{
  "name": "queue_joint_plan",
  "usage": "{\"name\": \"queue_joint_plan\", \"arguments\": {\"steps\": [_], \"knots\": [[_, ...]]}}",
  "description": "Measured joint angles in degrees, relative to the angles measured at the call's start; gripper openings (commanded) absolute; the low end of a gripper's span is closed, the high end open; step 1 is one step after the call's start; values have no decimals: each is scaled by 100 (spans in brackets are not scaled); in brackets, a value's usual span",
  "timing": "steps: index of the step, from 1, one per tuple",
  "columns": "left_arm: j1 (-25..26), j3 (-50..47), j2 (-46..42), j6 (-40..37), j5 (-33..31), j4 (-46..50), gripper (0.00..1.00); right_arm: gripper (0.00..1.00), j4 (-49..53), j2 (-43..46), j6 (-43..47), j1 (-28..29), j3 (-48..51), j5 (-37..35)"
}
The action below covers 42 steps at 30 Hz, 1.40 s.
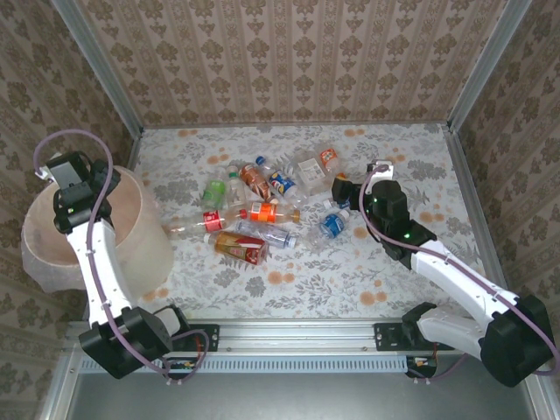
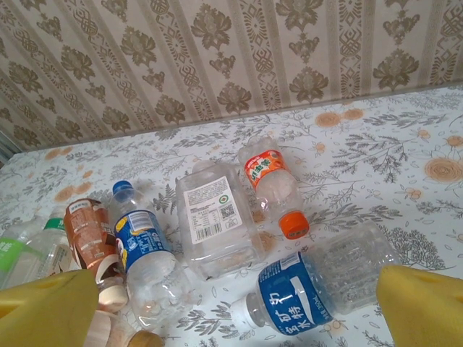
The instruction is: Put the plastic bottles in the bin
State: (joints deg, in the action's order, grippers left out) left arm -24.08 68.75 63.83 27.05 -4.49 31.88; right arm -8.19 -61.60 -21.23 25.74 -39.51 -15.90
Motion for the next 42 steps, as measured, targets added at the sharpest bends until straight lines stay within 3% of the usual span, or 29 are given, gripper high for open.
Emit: {"name": "queue_joint_plan", "arguments": {"steps": [8,14,22,28,33,42], "knots": [[46,-15,-675,-48,586,155,94,100,452,0,-315,0,319,0],[55,-295,-1421,-37,1016,22,100,100,979,-131,-1128,0,367,-39],[173,-734,-1792,267,2396,-802,100,100,1471,-964,-2430,2,225,245],[933,-1029,-1932,466,3174,-1373,100,100,1469,-1403,-3163,129,55,437],[1707,-1029,-2046,330,3211,-1506,100,100,1591,-1816,-3541,302,-273,629],[2188,-1060,-1799,273,3147,-1580,100,99,2420,-2398,-4253,1099,-925,728]]}}
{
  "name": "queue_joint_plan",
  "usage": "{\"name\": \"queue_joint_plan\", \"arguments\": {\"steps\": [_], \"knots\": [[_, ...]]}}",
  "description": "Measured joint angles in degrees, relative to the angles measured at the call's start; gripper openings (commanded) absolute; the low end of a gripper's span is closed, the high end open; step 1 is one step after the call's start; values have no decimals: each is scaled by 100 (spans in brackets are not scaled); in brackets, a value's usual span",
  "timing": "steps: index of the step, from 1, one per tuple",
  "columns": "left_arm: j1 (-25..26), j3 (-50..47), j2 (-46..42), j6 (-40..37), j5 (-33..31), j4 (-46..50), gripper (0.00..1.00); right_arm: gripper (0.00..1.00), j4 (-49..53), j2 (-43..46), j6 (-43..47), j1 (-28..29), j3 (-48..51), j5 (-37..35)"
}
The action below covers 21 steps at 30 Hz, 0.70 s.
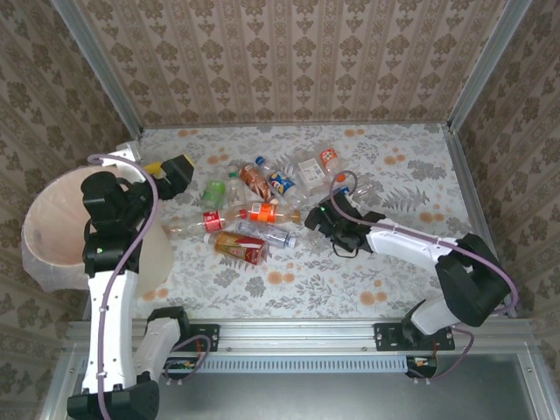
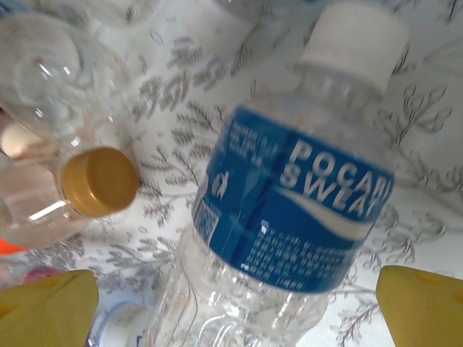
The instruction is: Put the plastic bottles in the bin
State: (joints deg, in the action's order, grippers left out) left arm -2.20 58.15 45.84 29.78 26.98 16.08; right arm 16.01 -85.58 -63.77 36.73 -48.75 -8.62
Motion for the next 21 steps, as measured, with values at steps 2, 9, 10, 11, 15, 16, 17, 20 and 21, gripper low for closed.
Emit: {"name": "queue_joint_plan", "arguments": {"steps": [2,9,10,11,15,16,17,20,21], "knots": [[37,-50,42,0,-17,-4,100,98,136,-160,-63,72,-131,0],[140,-33,308,24,-157,101,100,92,557,-544,-199,254,-514,7],[151,15,398,48,-181,153,100,92,605,-555,-227,256,-516,9],[181,81,525,70,-210,197,100,91,669,-557,-251,256,-516,13],[579,470,1073,136,-328,474,100,90,887,-632,-313,260,-531,37],[728,564,1182,133,-363,520,100,89,916,-654,-323,258,-531,50],[916,671,1303,127,-413,553,100,88,962,-678,-358,254,-531,59],[1513,997,1637,17,-562,645,100,83,1034,-706,-400,240,-531,105],[1714,1088,1742,-42,-610,651,100,81,1058,-706,-404,227,-531,118]]}}
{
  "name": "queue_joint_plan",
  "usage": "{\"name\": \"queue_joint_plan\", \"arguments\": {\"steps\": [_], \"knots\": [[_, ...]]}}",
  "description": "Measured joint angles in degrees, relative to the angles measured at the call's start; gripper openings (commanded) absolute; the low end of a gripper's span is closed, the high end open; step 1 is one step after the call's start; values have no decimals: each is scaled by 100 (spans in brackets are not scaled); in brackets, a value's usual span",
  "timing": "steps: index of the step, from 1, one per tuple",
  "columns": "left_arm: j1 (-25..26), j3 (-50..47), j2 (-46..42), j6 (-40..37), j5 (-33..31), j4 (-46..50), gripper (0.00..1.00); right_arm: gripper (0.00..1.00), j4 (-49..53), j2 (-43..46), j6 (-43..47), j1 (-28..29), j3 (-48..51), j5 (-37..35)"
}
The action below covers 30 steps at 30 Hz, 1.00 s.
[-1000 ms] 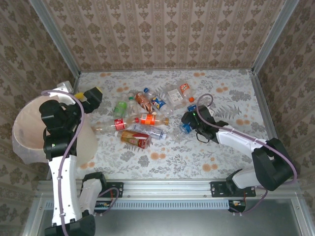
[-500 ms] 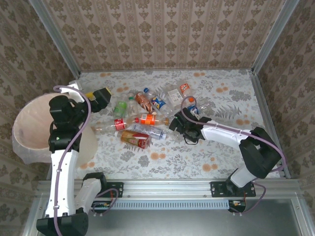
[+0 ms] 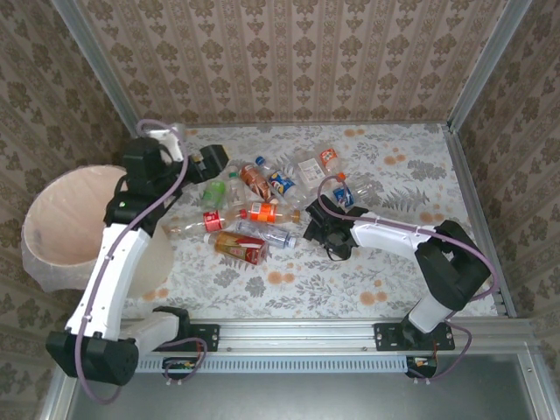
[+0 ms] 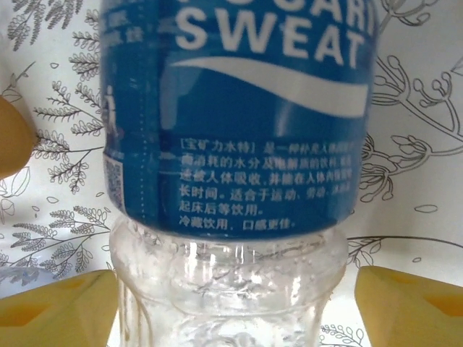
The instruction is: Put the plastic bottles in the bin
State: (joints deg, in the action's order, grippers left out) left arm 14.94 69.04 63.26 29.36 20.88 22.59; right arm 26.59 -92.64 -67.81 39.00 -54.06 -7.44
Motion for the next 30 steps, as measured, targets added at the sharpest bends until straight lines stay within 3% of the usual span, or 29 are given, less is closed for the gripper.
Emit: {"name": "queue_joint_plan", "arguments": {"steps": [6,12,18,24,30], "knots": [[1008,221,605,-623,-304,-2,100,72,-70,0,125,-160,120,79],[1572,463,1158,-804,-363,146,100,63,-101,-33,229,-245,146,201],[1812,146,1176,-769,-487,-120,100,49,-326,103,531,-256,332,208],[1840,-590,1163,-492,-752,-398,100,44,-505,525,1259,-275,592,212],[1840,-730,1163,-330,-662,-715,100,38,-828,1071,2100,-275,750,256]]}}
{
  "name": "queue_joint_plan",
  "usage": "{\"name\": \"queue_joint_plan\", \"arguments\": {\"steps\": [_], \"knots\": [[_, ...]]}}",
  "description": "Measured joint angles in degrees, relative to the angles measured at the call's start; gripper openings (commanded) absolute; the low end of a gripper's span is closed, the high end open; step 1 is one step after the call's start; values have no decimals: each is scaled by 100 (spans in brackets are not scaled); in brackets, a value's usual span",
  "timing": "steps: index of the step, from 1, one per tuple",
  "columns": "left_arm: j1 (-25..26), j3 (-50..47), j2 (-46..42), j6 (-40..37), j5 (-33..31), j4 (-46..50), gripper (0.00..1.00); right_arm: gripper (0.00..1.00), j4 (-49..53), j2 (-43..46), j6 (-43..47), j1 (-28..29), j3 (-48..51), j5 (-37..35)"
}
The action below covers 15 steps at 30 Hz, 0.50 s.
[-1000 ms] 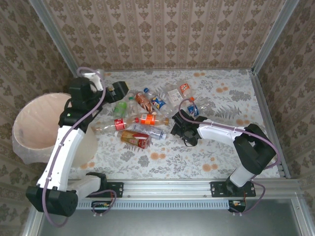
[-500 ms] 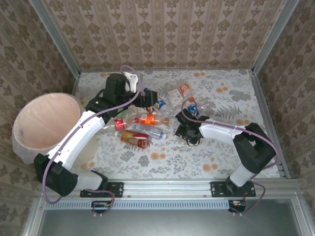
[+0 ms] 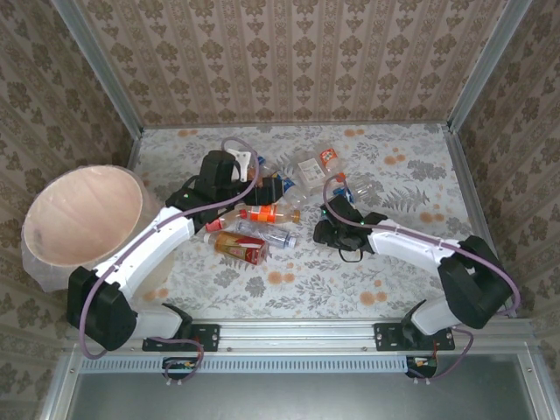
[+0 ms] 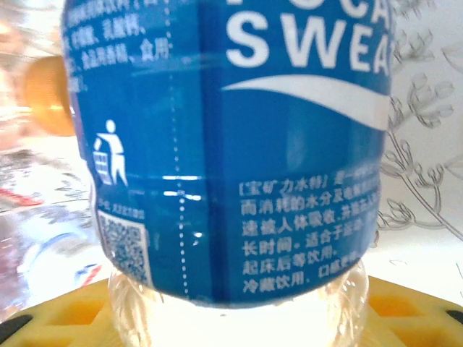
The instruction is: Put the plastic bottles in the bin
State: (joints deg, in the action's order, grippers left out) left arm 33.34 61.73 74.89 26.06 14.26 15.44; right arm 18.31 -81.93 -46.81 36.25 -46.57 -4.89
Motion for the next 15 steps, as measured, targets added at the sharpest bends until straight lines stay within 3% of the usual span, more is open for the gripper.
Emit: {"name": "queue_joint_plan", "arguments": {"steps": [5,15], "knots": [[0,-66,0,55,549,-328,100,37,-612,754,520,0,339,184],[13,-490,17,555,1746,-1329,100,37,-1950,1255,1534,0,446,1049]]}}
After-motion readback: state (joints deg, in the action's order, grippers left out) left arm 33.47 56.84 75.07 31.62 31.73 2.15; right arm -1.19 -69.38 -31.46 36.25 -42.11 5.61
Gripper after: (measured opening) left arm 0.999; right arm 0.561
